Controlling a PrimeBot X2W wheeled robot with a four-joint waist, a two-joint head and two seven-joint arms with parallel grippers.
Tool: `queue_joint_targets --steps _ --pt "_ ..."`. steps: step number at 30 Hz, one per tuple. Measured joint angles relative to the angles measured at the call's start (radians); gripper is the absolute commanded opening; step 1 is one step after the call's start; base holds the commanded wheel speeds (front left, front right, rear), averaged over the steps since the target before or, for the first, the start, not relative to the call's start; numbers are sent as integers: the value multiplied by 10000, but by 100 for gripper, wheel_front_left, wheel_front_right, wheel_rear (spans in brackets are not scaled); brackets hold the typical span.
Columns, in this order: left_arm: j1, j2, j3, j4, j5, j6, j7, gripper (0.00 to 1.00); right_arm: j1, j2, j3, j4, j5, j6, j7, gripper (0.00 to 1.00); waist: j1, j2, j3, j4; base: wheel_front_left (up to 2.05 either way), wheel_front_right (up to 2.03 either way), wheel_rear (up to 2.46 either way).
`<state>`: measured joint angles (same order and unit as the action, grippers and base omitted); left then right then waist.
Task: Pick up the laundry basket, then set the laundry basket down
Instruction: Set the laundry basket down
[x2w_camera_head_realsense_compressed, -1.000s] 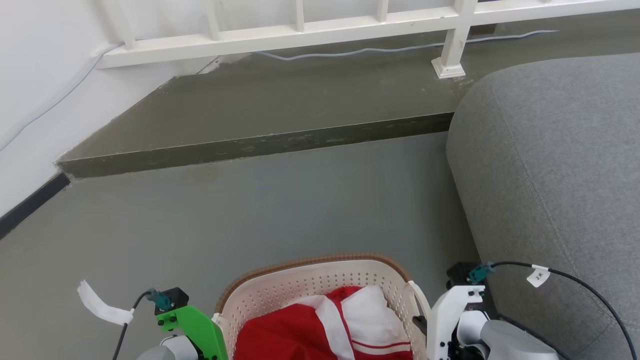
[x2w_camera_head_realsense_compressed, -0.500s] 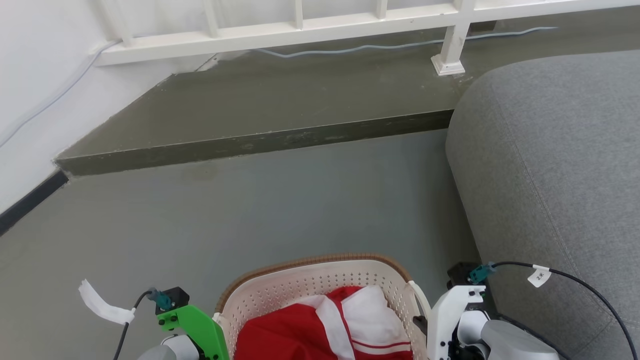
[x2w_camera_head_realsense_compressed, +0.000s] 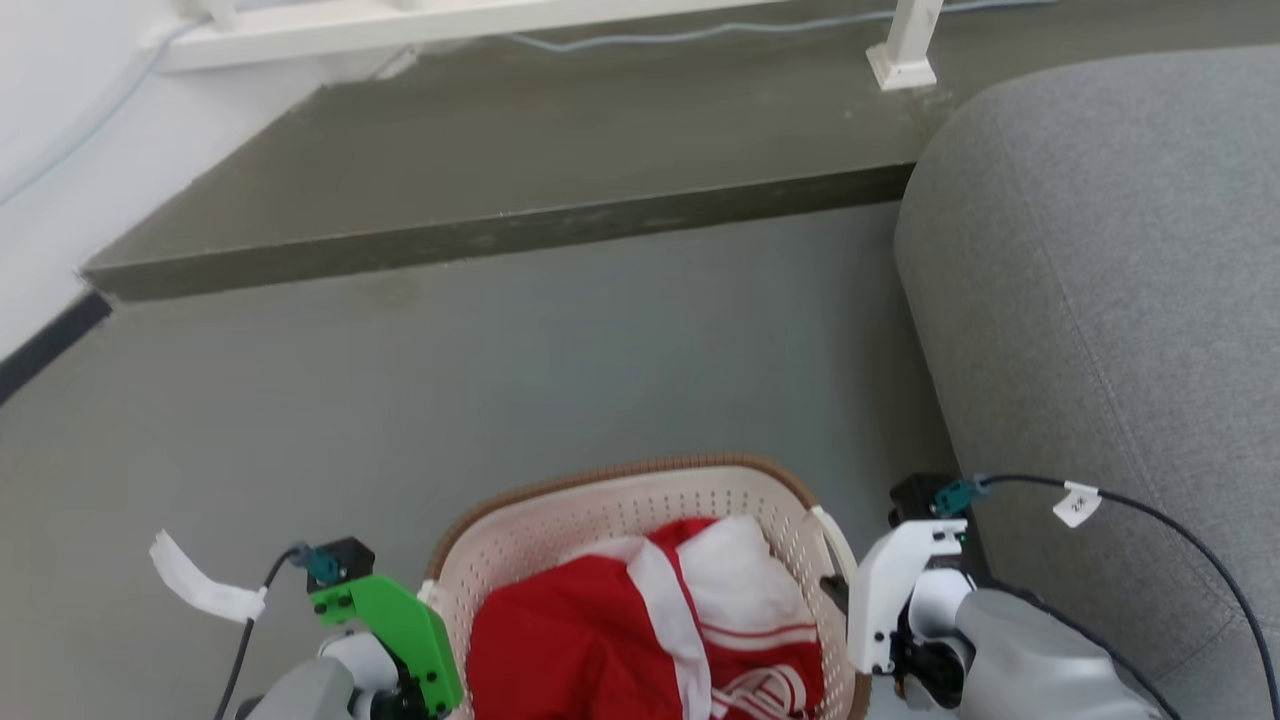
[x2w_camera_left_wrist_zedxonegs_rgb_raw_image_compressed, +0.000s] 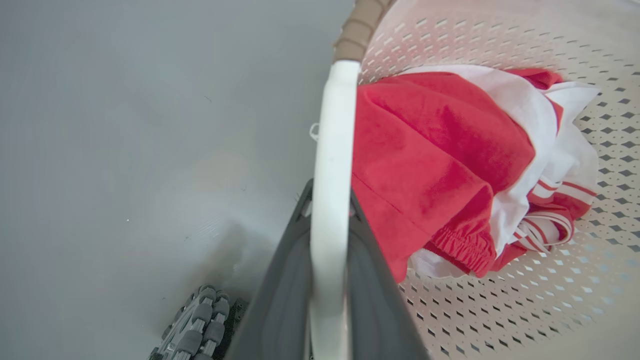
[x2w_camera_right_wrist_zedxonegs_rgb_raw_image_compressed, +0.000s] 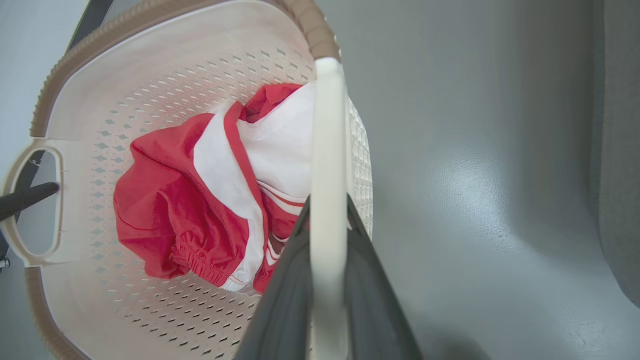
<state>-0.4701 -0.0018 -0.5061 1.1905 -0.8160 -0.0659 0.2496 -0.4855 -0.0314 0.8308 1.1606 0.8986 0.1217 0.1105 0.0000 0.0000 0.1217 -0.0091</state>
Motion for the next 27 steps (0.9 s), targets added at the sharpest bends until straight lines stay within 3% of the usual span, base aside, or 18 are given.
queue_joint_targets --steps 27 --pt "-2559 245 12 -382 242 268 -1135 0 -2853 -100 86 -280 -324 -462 -788 0 2 0 3118 -140 0 0 0"
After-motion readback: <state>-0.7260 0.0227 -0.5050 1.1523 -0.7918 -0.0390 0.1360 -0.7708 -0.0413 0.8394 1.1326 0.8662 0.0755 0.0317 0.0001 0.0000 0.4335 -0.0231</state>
